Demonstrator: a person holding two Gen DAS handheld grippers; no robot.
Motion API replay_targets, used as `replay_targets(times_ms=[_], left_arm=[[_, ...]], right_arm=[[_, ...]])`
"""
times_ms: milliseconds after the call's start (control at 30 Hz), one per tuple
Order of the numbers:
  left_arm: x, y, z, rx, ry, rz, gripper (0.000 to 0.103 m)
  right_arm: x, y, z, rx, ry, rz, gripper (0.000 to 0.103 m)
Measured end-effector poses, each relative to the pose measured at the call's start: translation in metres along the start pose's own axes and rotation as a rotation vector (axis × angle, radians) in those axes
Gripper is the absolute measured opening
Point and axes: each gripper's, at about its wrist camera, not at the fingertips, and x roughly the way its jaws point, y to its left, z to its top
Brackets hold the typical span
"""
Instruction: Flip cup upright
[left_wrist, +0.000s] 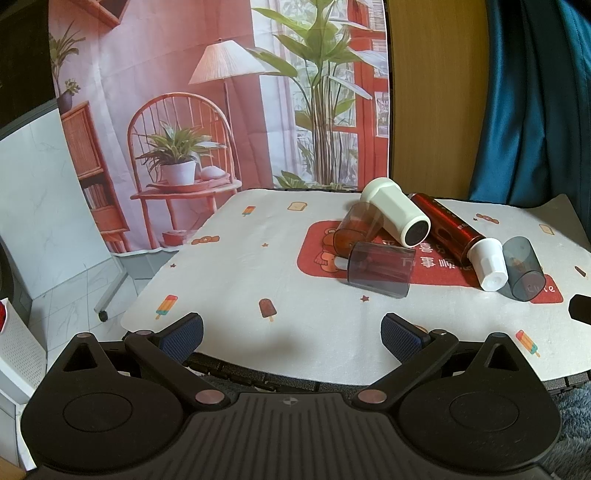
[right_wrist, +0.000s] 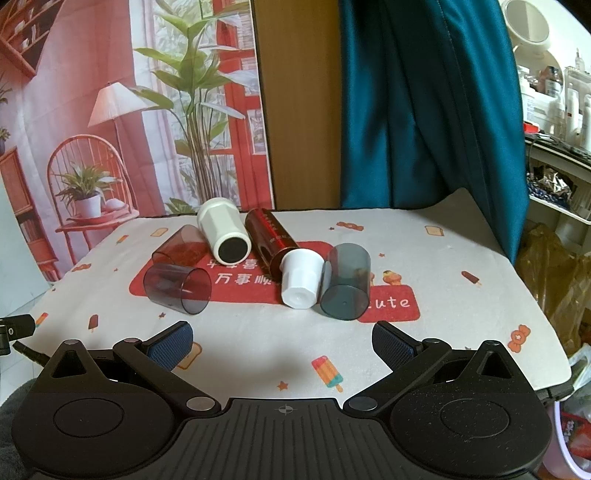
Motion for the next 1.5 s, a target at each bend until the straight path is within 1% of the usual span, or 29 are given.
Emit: replay_targets(times_ms=[267,400,600,833,1000,1167,1333,1433,1500], left_arm=[[0.000,0.000,0.000,-0.001,0.000,0.000,0.103],[0.000,-0.001,-0.001,-0.002,0.002,-0.001,0.103],[0.001,0.001,0.000,-0.007,0.006,-0.003,0.103],[0.007,0.002,0.001,-0.016,0.019,-0.038,0.103],[0.016,0.006,0.010,-0.021,0.005,-0.046,0.103],[0.036,0.010,0.021,-0.037,0.027,-0.045,0.103],[0.063,0.006,0.033,-0.029,0.047,-0.031,0.103],[0.077,0.004,0.041,-0.042,0.057,-0.038,0.103],[0.085,0.001,0.046,-0.055,0.057,-0.045,0.103]], right_arm=[[0.000,0.000,0.000,0.000,0.000,0.000,0.103],[0.000,0.000,-0.002,-0.002,0.000,0.019,0.103],[0.002,0.001,-0.001,0.006,0.012,0.022,0.103],[0.009,-0.003,0.012,0.001,0.001,0.019,0.103],[0.027,-0.004,0.023,0.003,-0.005,0.013,0.103],[0.054,0.002,0.023,-0.011,0.016,0.033,0.103],[0.081,0.010,0.013,-0.038,0.072,0.060,0.103],[0.095,0.009,0.009,-0.053,0.107,0.088,0.103],[0.101,0.010,0.007,-0.077,0.112,0.106,0.103]])
